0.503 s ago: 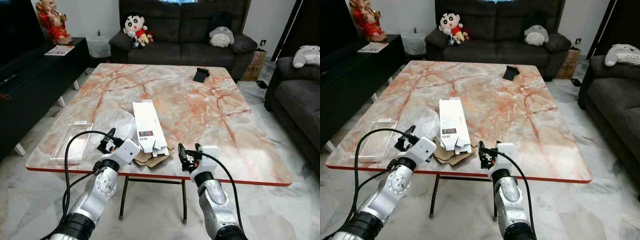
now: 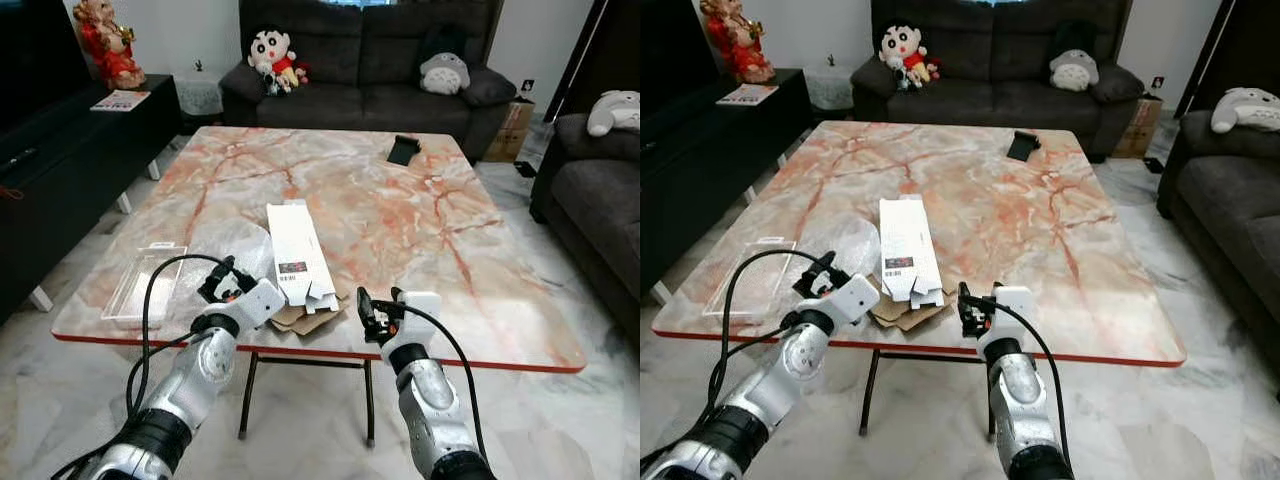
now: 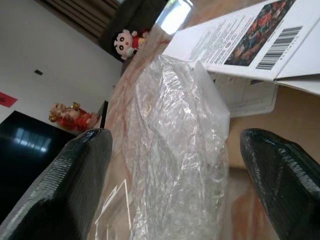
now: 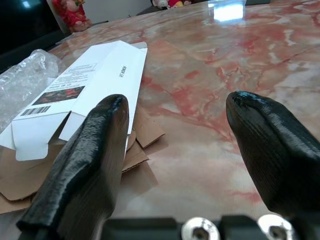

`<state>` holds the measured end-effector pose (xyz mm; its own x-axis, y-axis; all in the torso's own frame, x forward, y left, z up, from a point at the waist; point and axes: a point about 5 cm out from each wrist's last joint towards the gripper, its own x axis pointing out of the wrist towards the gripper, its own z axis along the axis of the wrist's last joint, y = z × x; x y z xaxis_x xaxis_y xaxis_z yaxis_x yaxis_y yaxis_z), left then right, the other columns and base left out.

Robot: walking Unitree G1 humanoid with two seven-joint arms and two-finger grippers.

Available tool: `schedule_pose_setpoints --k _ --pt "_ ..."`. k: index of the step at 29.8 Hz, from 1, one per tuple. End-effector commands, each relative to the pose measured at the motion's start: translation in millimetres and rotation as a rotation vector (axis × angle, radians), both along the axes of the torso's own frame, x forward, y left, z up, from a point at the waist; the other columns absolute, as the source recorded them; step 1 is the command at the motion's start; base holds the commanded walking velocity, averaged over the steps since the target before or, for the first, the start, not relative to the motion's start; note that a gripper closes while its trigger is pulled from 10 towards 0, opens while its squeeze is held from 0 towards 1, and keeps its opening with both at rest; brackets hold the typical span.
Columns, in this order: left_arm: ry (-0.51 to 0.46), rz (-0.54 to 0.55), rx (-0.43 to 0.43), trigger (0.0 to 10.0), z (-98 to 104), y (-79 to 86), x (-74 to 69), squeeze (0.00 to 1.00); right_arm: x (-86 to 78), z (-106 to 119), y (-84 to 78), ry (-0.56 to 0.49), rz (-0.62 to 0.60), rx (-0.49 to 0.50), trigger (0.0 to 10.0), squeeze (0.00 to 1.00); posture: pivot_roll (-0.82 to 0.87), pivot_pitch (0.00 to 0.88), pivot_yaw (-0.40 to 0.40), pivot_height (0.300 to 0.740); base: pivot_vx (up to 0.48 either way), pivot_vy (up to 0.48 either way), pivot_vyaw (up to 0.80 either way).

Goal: Picking trash to rubbish bin

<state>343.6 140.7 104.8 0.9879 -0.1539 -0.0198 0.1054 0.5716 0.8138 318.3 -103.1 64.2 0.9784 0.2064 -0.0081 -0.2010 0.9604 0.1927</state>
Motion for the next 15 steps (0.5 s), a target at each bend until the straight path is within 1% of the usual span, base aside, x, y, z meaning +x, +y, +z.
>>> schedule_pose_setpoints --k 1,6,9,15 --pt "0.012 -0.001 0.039 10.0 -1.4 -2.6 2.3 0.0 1.3 2.1 -0.6 -0.01 -0.005 -0.001 10.0 0.0 0.17 0.0 -0.009 0.74 0.0 0.0 0.0" --pt "0.011 0.042 0.056 10.0 -1.7 -0.3 5.4 0.0 1.6 2.6 -2.7 -0.013 -0.013 -0.002 10.0 0.0 0.16 0.0 -0.002 0.74 0.0 0.0 0.0" --pt "0.012 0.047 0.063 10.0 -1.5 -0.1 6.3 0.0 1.4 2.2 -2.9 -0.012 -0.014 -0.003 10.0 0.0 0.16 0.0 -0.001 0.74 0.0 0.0 0.0" --pt "0.036 0.083 0.079 10.0 -5.3 4.0 8.4 0.0 1.3 1.8 -2.7 -0.011 -0.015 -0.003 10.0 0.0 0.16 0.0 0.0 0.74 0.0 0.0 0.0"
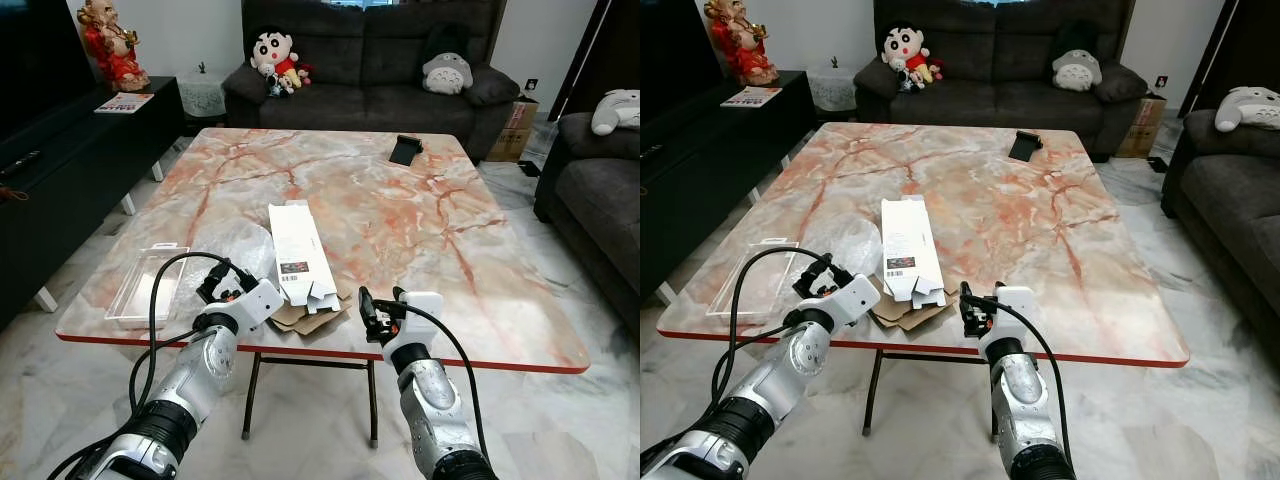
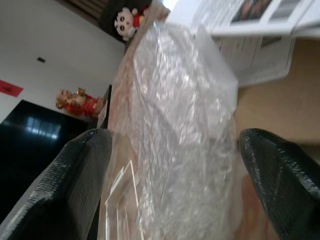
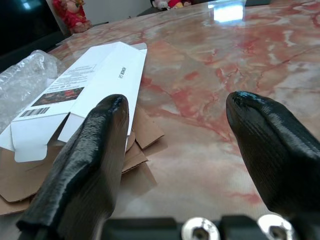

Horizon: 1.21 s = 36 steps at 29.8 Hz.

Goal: Picking trash to rubbish bin

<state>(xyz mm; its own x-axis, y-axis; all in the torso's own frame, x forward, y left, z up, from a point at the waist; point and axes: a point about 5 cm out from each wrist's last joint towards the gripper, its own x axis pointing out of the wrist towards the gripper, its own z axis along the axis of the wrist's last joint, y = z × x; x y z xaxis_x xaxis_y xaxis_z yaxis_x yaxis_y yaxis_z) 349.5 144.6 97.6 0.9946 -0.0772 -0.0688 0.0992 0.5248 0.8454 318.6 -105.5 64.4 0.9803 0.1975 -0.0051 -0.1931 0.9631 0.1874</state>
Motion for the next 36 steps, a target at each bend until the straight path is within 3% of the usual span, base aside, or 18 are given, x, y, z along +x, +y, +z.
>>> schedule_pose_setpoints --k 1,7,8,9,10,36 --pt "-0.003 0.011 0.013 10.0 1.6 0.2 2.8 0.0 1.2 1.5 -0.4 -0.007 -0.006 0.001 10.0 0.0 0.16 0.0 0.0 0.74 0.0 0.0 0.0" --pt "0.01 0.011 0.0 10.0 -0.5 -0.5 3.5 0.0 1.0 1.1 -0.6 -0.006 -0.007 0.0 10.0 0.0 0.16 0.0 0.001 0.74 0.0 0.0 0.0" --pt "0.016 0.008 -0.004 3.6 -1.5 -1.8 3.7 0.0 1.0 0.9 -1.0 -0.005 -0.009 -0.001 10.0 0.0 0.16 0.0 0.001 0.74 0.0 0.0 0.0" --pt "0.016 0.008 -0.004 3.6 -1.5 -1.8 3.7 0.0 1.0 0.9 -1.0 -0.005 -0.009 -0.001 10.0 0.0 0.16 0.0 0.001 0.74 0.0 0.0 0.0" --pt "0.017 0.007 -0.005 0.0 -2.2 -2.6 3.5 0.0 0.7 0.5 -1.2 -0.004 -0.01 -0.001 10.0 0.0 0.16 0.0 0.0 0.74 0.0 0.0 0.0" --pt "0.019 0.014 -0.021 0.0 -2.4 -3.3 4.7 0.0 -0.4 -2.5 -5.6 0.012 -0.022 -0.006 10.0 0.0 0.16 0.0 -0.013 0.74 0.0 0.0 0.0"
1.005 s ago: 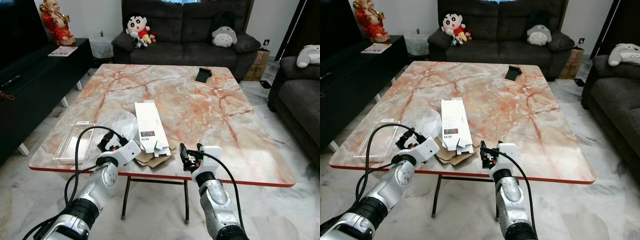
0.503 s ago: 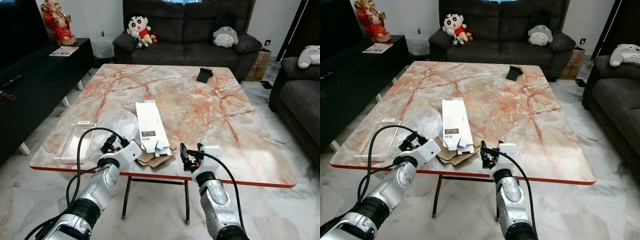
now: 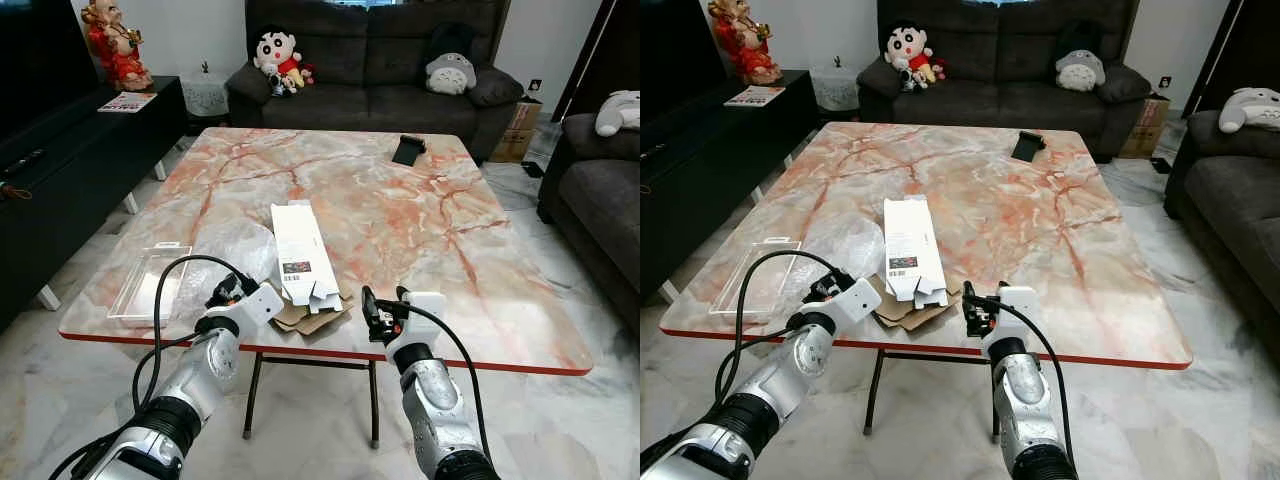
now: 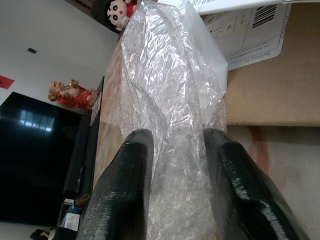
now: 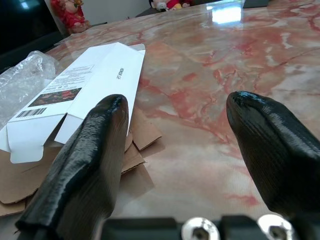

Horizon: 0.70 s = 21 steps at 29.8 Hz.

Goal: Picking trash to rubbish bin

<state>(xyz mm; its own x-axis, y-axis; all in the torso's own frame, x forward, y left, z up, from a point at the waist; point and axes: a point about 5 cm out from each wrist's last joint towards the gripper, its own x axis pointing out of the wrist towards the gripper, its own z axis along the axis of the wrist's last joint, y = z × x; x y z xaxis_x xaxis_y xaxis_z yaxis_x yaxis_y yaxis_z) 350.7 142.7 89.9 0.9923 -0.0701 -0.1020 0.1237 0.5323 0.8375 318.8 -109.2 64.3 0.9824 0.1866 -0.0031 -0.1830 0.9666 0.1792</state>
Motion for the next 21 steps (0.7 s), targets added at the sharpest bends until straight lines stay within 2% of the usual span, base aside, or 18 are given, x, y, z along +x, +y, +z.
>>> schedule_pose_setpoints --k 1,21 --pt "-0.015 0.007 -0.013 0.0 5.3 -1.4 3.7 0.0 -0.3 -2.3 -2.1 0.016 -0.01 0.002 10.0 0.0 0.17 0.0 -0.015 0.74 0.0 0.0 0.0" --pt "-0.045 0.009 -0.022 0.0 8.4 -1.8 3.9 0.0 1.7 -0.7 -1.3 0.014 -0.009 0.004 10.0 0.0 0.17 0.0 -0.016 0.74 0.0 0.0 0.0"
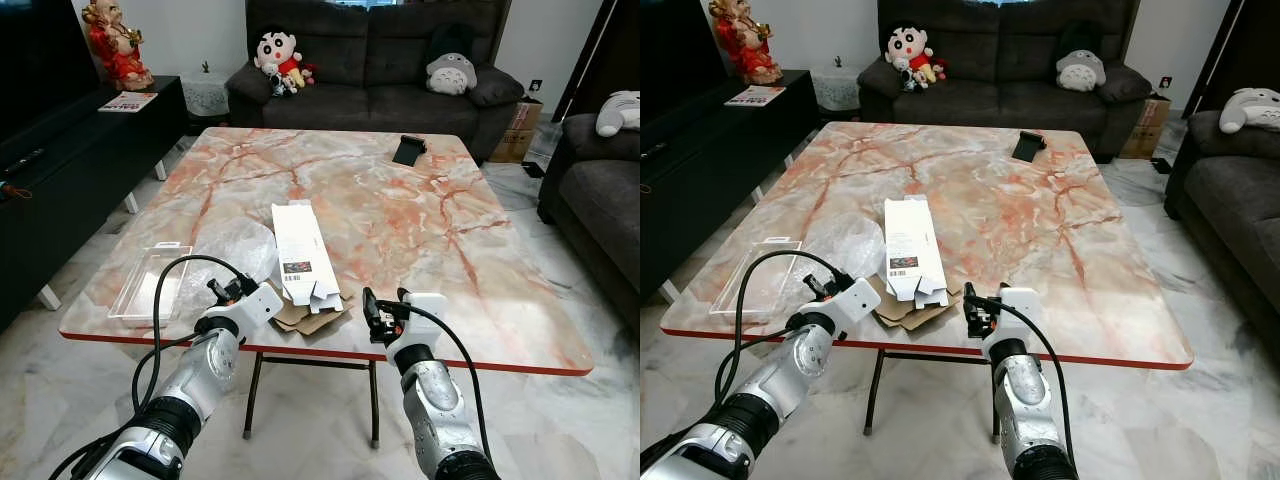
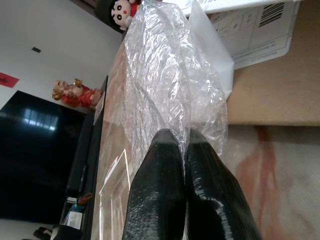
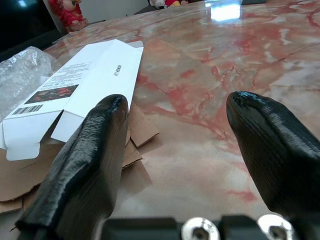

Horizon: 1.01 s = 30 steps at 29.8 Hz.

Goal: Picking trash to rubbish bin

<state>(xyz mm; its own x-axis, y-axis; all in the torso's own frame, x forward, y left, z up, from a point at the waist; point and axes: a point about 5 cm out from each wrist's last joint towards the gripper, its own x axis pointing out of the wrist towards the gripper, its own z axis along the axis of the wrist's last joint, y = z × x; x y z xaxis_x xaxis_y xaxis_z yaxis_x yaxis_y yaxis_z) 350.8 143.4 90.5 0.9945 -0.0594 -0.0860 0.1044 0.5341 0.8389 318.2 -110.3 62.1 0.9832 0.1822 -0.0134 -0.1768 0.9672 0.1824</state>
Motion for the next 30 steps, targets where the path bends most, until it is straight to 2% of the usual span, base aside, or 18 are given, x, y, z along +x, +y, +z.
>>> schedule_pose_setpoints --k 1,13,15,16,21,23,26,30 --pt "-0.04 -0.001 -0.022 0.0 9 -3.0 4.1 0.0 2.3 2 -0.2 0.003 -0.005 0.003 10.0 0.0 0.17 0.0 -0.016 0.74 0.0 0.0 0.0" --pt "-0.194 0.03 -0.057 0.0 31 -2.2 7.5 0.0 2.8 2 0.5 0.0 -0.005 0.007 10.0 0.0 0.17 0.0 -0.017 0.74 0.0 0.0 0.0" --pt "-0.29 0.044 -0.073 9.5 45 -0.6 8.1 0.0 3.1 3 0.9 -0.002 -0.004 0.009 10.0 0.0 0.18 0.0 -0.018 0.74 0.0 0.0 0.0" --pt "-0.33 0.048 -0.071 10.0 51 -0.1 8.6 0.0 3.4 3 1.1 -0.002 -0.003 0.01 10.0 0.0 0.18 0.0 -0.018 0.74 0.0 0.0 0.0" --pt "-0.358 0.049 -0.072 10.0 55 0.1 8.4 0.0 3.5 3 1.5 -0.003 -0.001 0.011 10.0 0.0 0.18 0.0 -0.018 0.74 0.0 0.0 0.0" --pt "-0.494 0.049 -0.099 10.0 75 -0.5 6.1 0.0 3.8 4 2.1 -0.01 -0.002 0.013 10.0 0.0 0.18 0.0 -0.018 0.74 0.0 0.0 0.0" --pt "-0.52 0.043 -0.116 10.0 79 -1.6 4.9 0.0 4.0 5 2.1 -0.014 -0.004 0.015 10.0 0.0 0.18 0.0 -0.018 0.74 0.0 0.0 0.0" --pt "-0.55 -0.046 -0.275 10.0 87 -12.9 -1.8 0.0 6.5 15 -2.2 -0.072 -0.042 0.033 10.0 0.0 0.18 0.0 -0.018 0.74 0.0 0.0 0.0"
